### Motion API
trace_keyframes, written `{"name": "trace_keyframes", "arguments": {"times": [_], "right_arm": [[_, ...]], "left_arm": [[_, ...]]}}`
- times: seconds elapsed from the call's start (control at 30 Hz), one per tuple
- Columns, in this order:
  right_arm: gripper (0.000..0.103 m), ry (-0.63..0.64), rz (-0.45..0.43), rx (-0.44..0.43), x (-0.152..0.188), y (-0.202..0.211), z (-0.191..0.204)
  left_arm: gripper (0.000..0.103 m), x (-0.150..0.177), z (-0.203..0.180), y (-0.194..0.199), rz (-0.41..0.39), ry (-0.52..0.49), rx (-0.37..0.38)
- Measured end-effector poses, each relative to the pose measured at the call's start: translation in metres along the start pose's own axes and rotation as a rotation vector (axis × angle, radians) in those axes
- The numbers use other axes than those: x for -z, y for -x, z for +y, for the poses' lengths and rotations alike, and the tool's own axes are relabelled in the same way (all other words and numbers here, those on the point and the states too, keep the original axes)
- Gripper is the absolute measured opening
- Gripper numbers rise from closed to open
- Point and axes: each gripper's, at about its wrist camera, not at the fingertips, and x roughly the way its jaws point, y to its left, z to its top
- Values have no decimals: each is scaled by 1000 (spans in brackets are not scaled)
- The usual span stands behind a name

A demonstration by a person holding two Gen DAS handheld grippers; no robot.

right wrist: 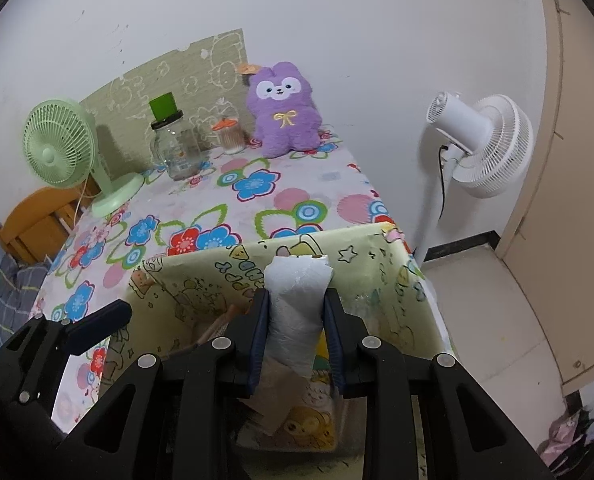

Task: Organize soft objects
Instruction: 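Lower the sock and cloth roll into the patterned box and open both tools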

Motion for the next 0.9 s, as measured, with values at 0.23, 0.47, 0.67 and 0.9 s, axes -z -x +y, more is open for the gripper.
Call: {"name": "trace_keyframes", "arguments": {"times": [0.23,0.47,0.67,0.9], "right_arm": [[31,11,12,-13,-1,-3,3],[47,9,12,-6,-1,1,1],[60,12,-26,1,2,15,0],[71,32,-56,16,5,34,5]], "left_arm": [[92,-1,1,0,0,6,14],[95,0,-1,2,3,5,26],[98,1,0,8,1,22,20],[100,3,2,22,-19,32,9]]}}
